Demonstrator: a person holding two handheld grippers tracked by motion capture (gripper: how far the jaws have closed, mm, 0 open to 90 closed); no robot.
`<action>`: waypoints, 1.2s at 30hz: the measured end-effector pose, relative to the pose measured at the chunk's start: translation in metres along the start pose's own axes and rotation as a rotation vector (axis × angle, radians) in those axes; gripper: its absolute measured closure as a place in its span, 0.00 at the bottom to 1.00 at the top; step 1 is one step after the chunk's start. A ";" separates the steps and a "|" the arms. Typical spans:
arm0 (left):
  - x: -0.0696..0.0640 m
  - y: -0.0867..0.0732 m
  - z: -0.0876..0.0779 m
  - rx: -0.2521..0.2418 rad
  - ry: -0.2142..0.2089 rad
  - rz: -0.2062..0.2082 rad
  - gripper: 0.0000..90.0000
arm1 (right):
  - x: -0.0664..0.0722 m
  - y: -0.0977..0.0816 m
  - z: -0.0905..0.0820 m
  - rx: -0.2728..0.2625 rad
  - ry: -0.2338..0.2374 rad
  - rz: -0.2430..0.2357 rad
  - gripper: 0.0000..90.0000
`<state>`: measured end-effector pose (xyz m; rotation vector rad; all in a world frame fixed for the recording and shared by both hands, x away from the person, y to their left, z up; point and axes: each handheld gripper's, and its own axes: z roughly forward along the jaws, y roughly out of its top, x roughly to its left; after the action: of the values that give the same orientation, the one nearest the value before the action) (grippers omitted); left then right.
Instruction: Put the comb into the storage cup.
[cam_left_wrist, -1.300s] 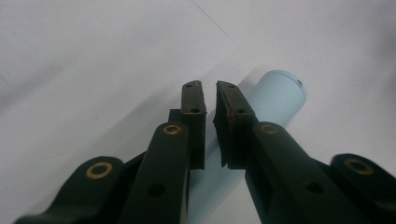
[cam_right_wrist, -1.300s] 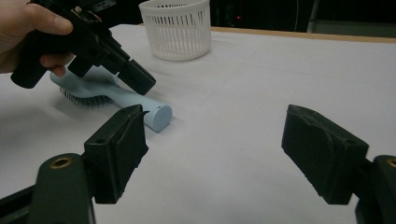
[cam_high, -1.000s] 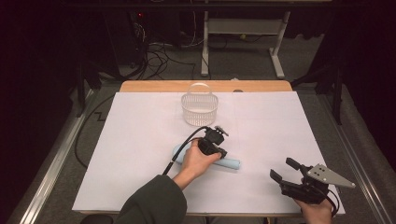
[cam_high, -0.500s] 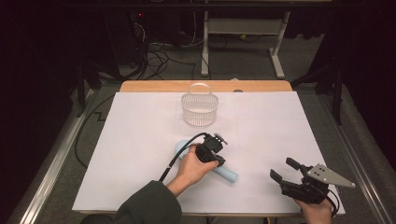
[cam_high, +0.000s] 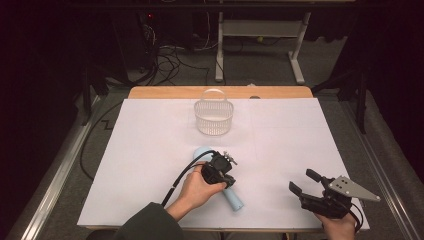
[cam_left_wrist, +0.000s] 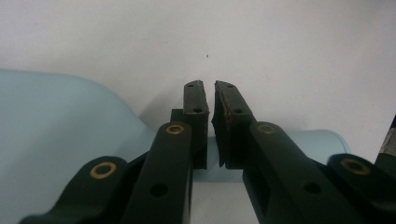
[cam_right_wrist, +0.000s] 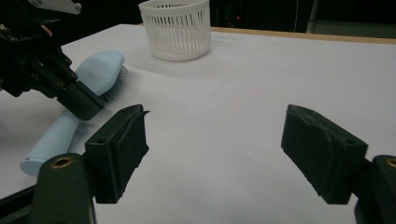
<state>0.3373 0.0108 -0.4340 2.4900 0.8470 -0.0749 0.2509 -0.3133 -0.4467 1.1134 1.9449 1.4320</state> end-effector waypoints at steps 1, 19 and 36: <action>0.000 -0.001 -0.001 0.002 0.004 0.006 0.93 | 0.000 0.000 0.000 0.000 0.000 0.000 0.26; -0.008 -0.019 -0.011 0.040 0.035 0.044 0.94 | 0.000 0.000 0.000 0.002 -0.001 -0.002 0.26; -0.007 -0.038 -0.018 0.066 0.066 0.045 0.95 | 0.000 0.000 0.000 0.004 -0.003 -0.003 0.26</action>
<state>0.3077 0.0419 -0.4342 2.5840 0.8276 -0.0058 0.2507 -0.3131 -0.4467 1.1141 1.9472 1.4246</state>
